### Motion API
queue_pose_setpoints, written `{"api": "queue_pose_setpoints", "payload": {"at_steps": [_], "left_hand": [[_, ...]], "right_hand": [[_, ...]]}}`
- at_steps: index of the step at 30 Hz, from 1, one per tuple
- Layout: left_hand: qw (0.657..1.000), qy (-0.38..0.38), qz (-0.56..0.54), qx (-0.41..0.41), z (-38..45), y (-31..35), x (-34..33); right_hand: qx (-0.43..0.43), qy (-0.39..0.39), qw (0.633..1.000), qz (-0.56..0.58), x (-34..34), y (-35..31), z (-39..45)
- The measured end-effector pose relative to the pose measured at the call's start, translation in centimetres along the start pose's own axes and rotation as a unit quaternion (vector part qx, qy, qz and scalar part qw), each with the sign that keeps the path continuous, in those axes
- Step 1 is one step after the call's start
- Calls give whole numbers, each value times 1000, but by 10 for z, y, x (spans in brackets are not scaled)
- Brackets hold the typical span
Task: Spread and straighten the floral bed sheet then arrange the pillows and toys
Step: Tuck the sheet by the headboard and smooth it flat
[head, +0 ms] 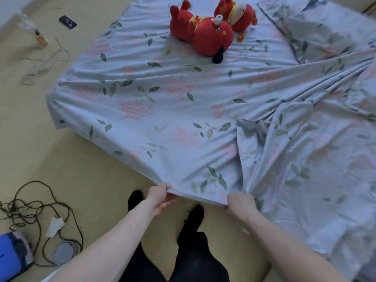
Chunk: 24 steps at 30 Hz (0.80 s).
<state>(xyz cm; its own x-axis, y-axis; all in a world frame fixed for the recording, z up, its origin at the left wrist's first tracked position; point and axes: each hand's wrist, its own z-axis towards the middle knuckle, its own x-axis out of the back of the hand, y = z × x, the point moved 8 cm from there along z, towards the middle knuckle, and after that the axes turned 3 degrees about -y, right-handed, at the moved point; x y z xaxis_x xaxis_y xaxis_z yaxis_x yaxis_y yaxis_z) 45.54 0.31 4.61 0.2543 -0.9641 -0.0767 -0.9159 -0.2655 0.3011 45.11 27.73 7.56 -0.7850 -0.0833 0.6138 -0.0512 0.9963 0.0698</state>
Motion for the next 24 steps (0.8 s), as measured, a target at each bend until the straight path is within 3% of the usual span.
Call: {"api": "queue_pose_setpoints", "payload": {"at_steps": [6, 8, 11, 13, 14, 15, 17, 19, 21, 24], "left_hand": [[999, 31, 3, 7, -15, -12, 3], [999, 43, 11, 5, -20, -14, -4], [996, 75, 38, -4, -23, -10, -4], [984, 115, 132, -10, -25, -4, 6], [960, 142, 239, -19, -28, 2, 13], [915, 169, 366, -33, -31, 7, 18], [788, 195, 578, -87, -40, 24, 9], [728, 151, 646, -173, -48, 26, -27], [696, 39, 664, -271, -60, 13, -82], [620, -92, 683, -375, -85, -9, -162]], "right_hand": [[-45, 34, 991, -123, 22, 82, -34], [-53, 39, 991, -114, 33, 104, -51], [0, 82, 995, -57, 48, 102, -71], [38, 126, 991, -14, 59, 93, -84], [48, 142, 989, -3, 63, 89, -90], [53, 156, 986, 1, 66, 86, -95], [50, 171, 984, 4, 70, 82, -102], [38, 175, 984, 6, 73, 79, -107], [30, 170, 985, 3, 74, 76, -111], [36, 181, 983, 3, 79, 70, -115]]}}
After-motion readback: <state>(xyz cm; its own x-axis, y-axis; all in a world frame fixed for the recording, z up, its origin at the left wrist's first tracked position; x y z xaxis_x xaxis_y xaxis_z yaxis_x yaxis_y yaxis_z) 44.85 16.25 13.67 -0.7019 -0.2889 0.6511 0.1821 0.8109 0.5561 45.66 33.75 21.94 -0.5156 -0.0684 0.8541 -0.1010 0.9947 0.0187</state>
